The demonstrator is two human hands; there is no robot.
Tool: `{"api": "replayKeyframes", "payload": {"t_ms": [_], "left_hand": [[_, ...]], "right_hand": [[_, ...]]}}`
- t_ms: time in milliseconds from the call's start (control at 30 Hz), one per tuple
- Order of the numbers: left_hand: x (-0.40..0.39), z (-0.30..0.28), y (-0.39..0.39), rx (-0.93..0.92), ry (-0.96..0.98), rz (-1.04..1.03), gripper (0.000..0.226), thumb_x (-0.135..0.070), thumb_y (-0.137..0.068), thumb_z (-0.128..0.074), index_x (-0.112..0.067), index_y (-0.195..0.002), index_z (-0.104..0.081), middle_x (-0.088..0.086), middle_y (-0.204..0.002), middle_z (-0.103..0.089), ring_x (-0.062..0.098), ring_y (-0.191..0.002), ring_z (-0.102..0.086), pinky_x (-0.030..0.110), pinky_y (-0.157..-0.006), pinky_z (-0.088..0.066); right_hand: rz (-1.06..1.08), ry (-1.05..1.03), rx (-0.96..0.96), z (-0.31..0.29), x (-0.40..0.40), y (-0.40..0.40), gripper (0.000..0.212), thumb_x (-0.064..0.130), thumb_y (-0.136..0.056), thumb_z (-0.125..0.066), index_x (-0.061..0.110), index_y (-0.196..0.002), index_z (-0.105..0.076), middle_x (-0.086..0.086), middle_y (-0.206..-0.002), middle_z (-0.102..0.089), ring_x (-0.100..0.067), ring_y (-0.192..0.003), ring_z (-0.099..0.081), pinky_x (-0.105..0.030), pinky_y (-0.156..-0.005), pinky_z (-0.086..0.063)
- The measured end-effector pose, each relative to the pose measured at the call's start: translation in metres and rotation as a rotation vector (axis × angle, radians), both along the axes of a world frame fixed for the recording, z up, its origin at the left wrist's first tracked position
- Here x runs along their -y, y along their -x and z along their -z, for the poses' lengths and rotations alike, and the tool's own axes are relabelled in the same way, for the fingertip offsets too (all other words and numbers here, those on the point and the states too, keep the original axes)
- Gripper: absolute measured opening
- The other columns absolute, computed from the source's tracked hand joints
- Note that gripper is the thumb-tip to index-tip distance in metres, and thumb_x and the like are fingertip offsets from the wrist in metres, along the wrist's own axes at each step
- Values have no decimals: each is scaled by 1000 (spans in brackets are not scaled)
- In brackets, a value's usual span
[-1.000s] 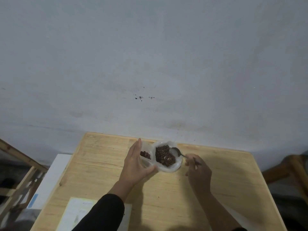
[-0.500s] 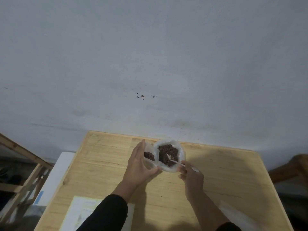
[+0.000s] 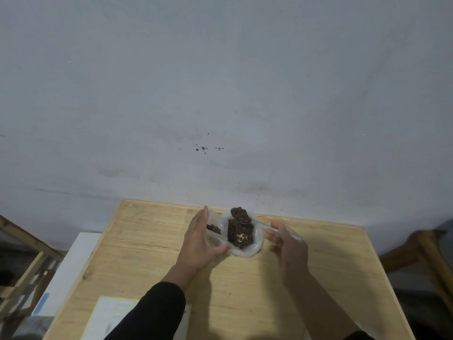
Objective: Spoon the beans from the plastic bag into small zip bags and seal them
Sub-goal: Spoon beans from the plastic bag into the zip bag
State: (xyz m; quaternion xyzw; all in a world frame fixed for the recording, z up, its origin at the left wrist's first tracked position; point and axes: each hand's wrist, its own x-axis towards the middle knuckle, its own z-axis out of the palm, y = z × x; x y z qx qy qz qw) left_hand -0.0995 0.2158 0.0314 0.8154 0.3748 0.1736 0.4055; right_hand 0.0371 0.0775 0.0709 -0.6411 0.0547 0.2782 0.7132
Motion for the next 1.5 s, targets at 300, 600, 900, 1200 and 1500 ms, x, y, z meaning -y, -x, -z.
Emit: {"api": "replayKeyframes", "payload": {"t_ms": [300,600,900,1200,1500], "left_hand": [[1,-4,-1,50,-24,-12,115,-36,-61,-86,-17,-150,-14,1,-151,-27,12,-139,-22,17,-110,-17],[-3,-5,0,81,-30,-25,113,-36,-62,-85,-19,-149,-16,0,-149,-30,11,-135,-30,20,-109,-26],[-3,-6,5,92,-51,-55,115,-41,-60,-85,-21,-149,-15,3,-151,-28,16,-138,-28,36,-113,-30],[1,-3,10,43,-128,-87,118,-44,-57,-86,-18,-149,-16,6,-149,-32,19,-135,-34,24,-106,-31],[-2,-4,4,48,-156,-71,118,-41,-56,-87,-16,-148,-19,7,-145,-38,17,-133,-36,25,-105,-33]], "right_hand": [[-314,204,737,-20,-13,30,14,9,-89,-58,9,-84,-72,5,-69,-70,-9,-53,-62,-18,-50,-50],[-398,347,1414,-14,-3,27,14,6,-72,-64,11,-80,-74,3,-73,-71,-4,-67,-63,-4,-68,-45],[92,351,568,3,32,16,14,15,-77,-72,28,-76,-72,9,-70,-70,-9,-69,-67,-22,-70,-53],[184,588,233,63,55,-1,10,23,-82,-62,18,-83,-71,-1,-78,-65,-19,-79,-55,-25,-75,-37],[95,643,286,91,35,-8,7,14,-81,-63,9,-84,-69,-4,-78,-65,-21,-76,-55,-25,-71,-34]]}}
